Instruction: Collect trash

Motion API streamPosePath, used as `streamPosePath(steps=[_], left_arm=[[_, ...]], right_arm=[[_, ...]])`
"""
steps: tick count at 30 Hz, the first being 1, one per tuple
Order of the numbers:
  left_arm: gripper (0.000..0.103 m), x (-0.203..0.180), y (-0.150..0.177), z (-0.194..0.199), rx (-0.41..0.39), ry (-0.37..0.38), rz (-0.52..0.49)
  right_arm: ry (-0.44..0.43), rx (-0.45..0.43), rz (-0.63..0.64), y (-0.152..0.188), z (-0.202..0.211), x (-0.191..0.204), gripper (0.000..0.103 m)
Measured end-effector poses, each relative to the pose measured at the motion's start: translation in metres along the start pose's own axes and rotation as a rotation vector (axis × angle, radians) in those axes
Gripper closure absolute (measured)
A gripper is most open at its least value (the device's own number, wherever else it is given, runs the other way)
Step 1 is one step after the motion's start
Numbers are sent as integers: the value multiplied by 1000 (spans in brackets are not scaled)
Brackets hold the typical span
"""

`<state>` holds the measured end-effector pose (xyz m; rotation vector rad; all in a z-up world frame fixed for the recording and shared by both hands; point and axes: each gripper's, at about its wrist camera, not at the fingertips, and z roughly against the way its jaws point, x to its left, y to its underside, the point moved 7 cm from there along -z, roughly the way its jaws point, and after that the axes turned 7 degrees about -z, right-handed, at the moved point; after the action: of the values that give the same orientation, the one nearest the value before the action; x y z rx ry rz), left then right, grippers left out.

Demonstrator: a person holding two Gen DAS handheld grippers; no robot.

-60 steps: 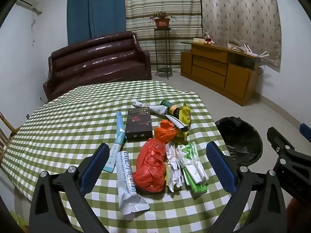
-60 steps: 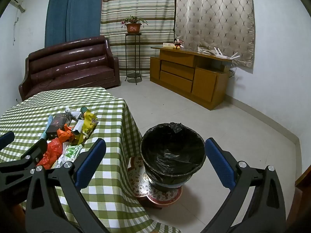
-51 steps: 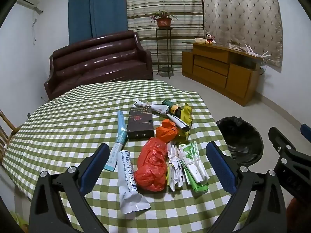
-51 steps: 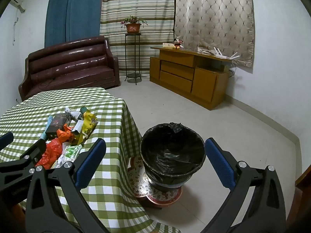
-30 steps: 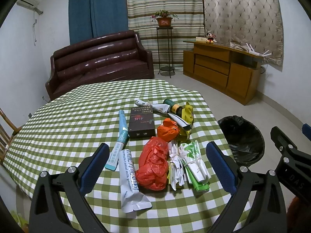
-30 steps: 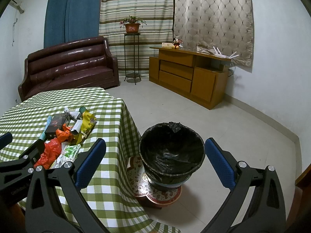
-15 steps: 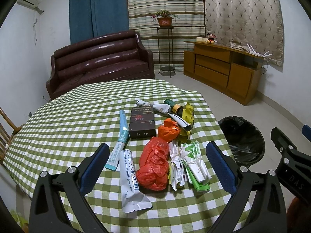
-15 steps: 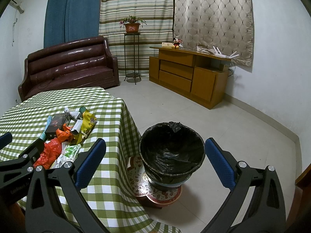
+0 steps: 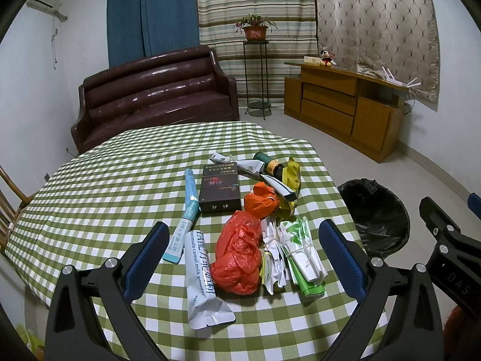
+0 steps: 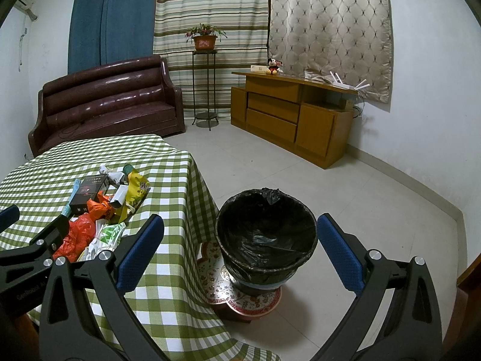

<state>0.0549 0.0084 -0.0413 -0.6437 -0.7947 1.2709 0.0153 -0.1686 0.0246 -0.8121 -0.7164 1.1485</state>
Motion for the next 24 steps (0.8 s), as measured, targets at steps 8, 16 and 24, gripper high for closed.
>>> streamPosePath(steps=[8, 16, 24], left_arm=[[6, 5, 4, 2, 4, 2, 0], [6, 0, 3, 0, 2, 0, 1], [6, -2, 1, -1, 2, -1, 1]], right_arm=[[0, 0, 0, 0, 0, 0, 4], [0, 1, 0, 1, 0, 0, 4], [0, 2, 0, 1, 0, 1, 4]])
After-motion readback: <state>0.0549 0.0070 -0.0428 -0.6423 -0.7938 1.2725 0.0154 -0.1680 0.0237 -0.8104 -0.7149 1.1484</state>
